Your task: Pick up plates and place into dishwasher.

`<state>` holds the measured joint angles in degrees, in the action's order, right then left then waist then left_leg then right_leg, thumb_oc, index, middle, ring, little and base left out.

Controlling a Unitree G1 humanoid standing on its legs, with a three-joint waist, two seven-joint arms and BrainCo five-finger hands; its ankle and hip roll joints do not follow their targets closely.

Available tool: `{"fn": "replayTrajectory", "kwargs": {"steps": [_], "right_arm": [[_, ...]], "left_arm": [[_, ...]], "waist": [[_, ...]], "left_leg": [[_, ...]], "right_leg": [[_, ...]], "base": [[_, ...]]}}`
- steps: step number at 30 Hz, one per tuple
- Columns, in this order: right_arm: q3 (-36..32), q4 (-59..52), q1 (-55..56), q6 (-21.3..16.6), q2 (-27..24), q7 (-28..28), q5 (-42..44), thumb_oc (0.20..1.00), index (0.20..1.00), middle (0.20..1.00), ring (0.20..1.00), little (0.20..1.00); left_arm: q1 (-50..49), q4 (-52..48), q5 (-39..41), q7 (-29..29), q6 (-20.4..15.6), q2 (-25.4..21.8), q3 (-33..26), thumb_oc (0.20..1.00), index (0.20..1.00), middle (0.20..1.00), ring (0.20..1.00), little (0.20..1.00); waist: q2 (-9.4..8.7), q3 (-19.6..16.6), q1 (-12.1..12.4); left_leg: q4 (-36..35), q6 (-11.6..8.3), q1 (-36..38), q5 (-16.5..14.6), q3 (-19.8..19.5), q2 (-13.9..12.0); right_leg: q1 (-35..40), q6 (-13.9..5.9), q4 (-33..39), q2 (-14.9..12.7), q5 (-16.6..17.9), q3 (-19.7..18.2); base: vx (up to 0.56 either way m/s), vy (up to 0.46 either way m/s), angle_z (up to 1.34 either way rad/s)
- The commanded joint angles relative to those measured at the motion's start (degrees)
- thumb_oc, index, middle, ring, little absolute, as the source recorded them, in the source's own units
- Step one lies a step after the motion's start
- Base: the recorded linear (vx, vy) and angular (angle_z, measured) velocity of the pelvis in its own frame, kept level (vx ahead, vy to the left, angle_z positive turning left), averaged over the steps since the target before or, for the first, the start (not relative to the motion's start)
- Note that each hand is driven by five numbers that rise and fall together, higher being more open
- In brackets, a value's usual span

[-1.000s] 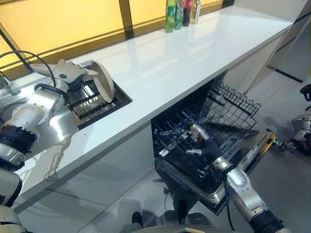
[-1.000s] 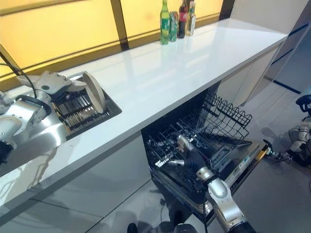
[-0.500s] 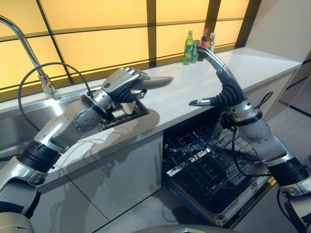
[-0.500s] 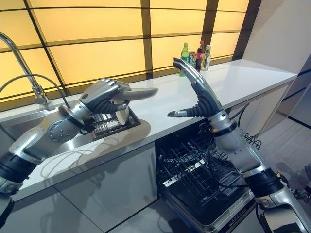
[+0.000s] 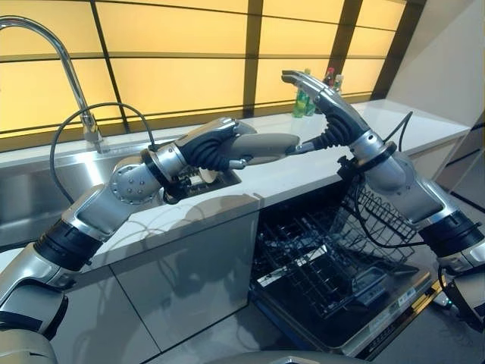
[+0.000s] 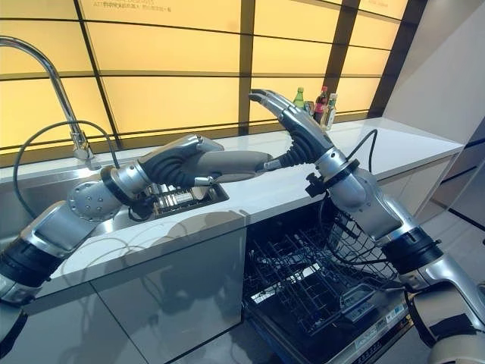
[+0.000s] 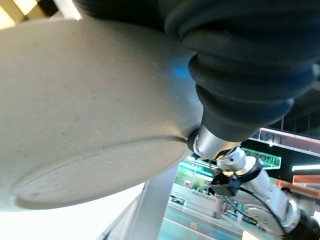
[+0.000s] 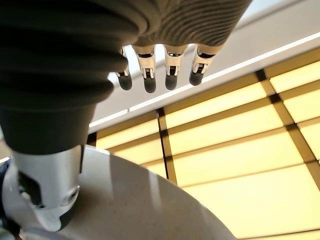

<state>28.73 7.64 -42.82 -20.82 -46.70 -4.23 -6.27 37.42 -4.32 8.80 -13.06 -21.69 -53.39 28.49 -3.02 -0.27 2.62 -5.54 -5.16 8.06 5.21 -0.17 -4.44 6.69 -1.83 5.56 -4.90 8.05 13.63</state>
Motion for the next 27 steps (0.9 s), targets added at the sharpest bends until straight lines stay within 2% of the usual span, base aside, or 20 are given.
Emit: {"fn": "replayTrajectory", "kwargs": {"steps": [1,4,9,10,17,18,27], "right_arm": [[6.0,6.3,-11.6,3.3,-2.9,3.4,1.2,1.0,1.0,1.0,1.0,1.0],[7.5,8.3,-12.6,4.5,-2.1,6.7,3.3,1.0,1.0,1.0,1.0,1.0],[7.2,9.2,-11.2,5.7,-0.8,8.9,4.7,1.0,1.0,1.0,1.0,1.0],[7.1,9.6,-10.7,6.9,0.2,10.0,5.5,1.0,1.0,1.0,1.0,1.0],[7.0,9.8,-10.6,7.5,0.6,10.6,6.5,1.0,1.0,1.0,1.0,1.0],[6.4,11.8,-9.6,10.1,3.9,12.2,10.5,0.2,0.2,0.2,0.2,0.2],[4.7,13.0,-9.0,10.9,6.3,11.2,11.8,0.2,0.2,0.2,0.2,0.2]], "left_arm": [[12.3,-2.5,6.4,2.2,-4.8,4.0,1.4,0.2,0.2,0.2,0.2,0.2],[13.1,-2.6,6.5,3.3,-4.9,4.3,1.2,0.2,0.2,0.2,0.2,0.2],[12.8,-2.9,6.0,4.1,-4.8,5.2,0.3,0.2,0.2,0.2,0.2,0.2],[12.7,-3.1,5.2,4.2,-4.5,5.6,0.0,0.2,0.2,0.2,0.2,0.2],[12.7,-3.3,5.2,4.3,-4.3,5.8,-0.1,0.2,0.2,0.2,0.2,0.2],[12.8,-2.7,4.0,4.5,-3.9,7.5,-0.2,0.2,0.2,0.2,0.2,0.2],[12.4,-3.0,2.5,4.4,-2.9,9.3,-0.8,0.2,0.2,0.2,0.2,0.2]], "waist": [[2.05,2.3,2.8],[1.95,2.0,3.0],[1.95,1.9,3.1],[1.96,2.0,3.2],[1.95,2.1,3.2],[2.11,2.3,3.1],[2.18,2.6,3.0]], "left_leg": [[0.5,1.29,-0.4,-8.1,-0.2,2.4],[0.5,1.29,-0.5,-8.0,-0.5,2.4],[0.5,1.22,-0.6,-7.9,-0.5,2.3],[0.5,1.18,-0.6,-7.9,-0.5,2.3],[0.5,1.16,-0.6,-8.0,-0.6,2.3],[0.5,1.1,-0.4,-8.0,-0.4,2.1],[0.5,1.09,0.0,-8.1,-0.2,2.0]], "right_leg": [[3.9,-5.72,-0.6,-3.5,-9.5,1.8],[4.0,-5.63,-0.6,-3.5,-9.6,2.0],[4.1,-5.57,-0.6,-3.6,-9.6,2.1],[4.1,-5.57,-0.6,-3.6,-9.6,2.1],[4.1,-5.57,-0.6,-3.6,-9.6,2.1],[4.2,-5.42,-0.6,-3.4,-9.7,1.8],[4.5,-5.18,-0.6,-3.2,-9.9,1.4]], "base": [[-0.01,0.009,0.08],[0.0,0.011,0.06],[0.0,0.005,0.06],[0.0,0.0,0.0],[0.0,0.0,0.0],[0.0,0.0,0.0],[0.0,0.0,0.0]]}}
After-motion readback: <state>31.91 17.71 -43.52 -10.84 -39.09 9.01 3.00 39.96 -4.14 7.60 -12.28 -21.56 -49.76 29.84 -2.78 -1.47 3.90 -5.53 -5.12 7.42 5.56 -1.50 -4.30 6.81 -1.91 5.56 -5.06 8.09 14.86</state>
